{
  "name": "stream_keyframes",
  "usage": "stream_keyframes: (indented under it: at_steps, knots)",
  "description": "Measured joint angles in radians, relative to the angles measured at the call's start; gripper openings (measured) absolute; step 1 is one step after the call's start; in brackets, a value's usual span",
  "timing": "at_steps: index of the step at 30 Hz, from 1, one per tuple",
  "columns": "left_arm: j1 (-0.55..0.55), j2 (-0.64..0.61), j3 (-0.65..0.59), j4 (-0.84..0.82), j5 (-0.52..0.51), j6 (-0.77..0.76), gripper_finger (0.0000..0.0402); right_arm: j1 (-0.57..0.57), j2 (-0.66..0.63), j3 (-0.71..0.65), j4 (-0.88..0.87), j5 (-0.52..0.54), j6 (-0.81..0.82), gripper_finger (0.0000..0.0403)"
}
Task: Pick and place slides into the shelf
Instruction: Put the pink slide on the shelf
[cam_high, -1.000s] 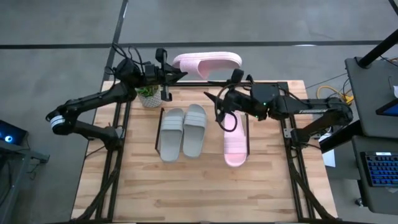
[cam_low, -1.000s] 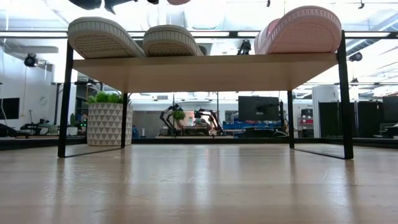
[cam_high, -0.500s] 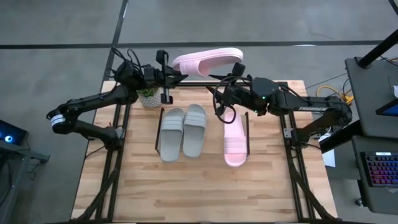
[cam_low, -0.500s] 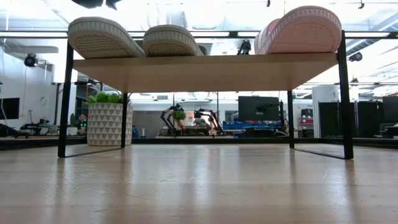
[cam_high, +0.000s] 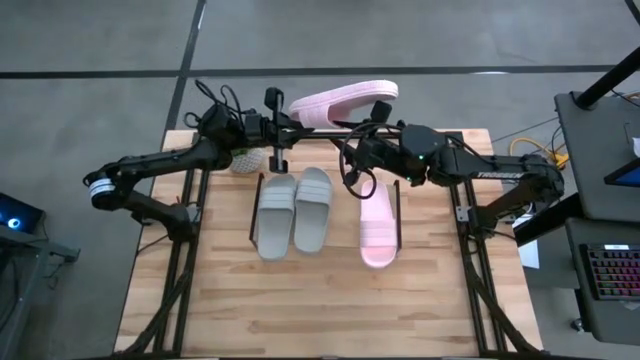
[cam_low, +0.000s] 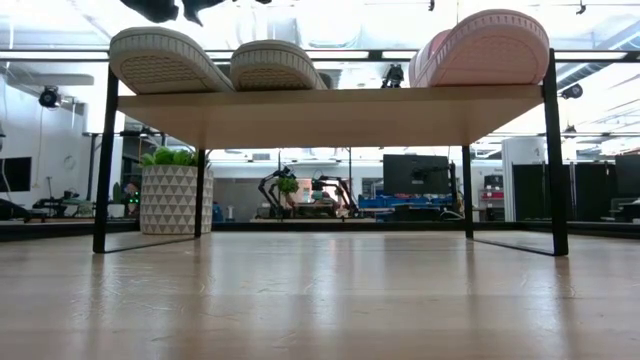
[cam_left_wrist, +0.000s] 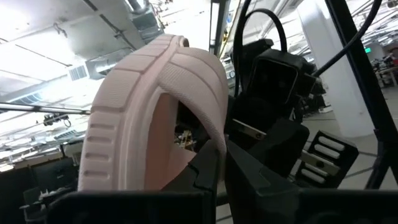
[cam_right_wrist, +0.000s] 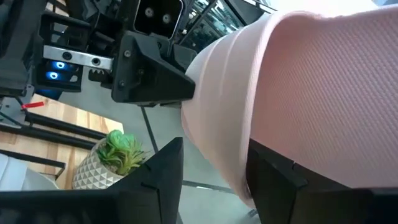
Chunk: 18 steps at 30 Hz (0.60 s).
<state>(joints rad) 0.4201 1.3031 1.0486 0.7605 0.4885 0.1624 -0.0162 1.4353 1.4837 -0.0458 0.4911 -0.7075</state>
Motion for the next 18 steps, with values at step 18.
stream_keyframes:
  at_steps: [18]
  knots:
    - [-0.004,-0.026,-0.003,-0.017,0.002,-0.029,0.0,0.001,-0.001,0.0,-0.007,0.008,0.007,0.0011]
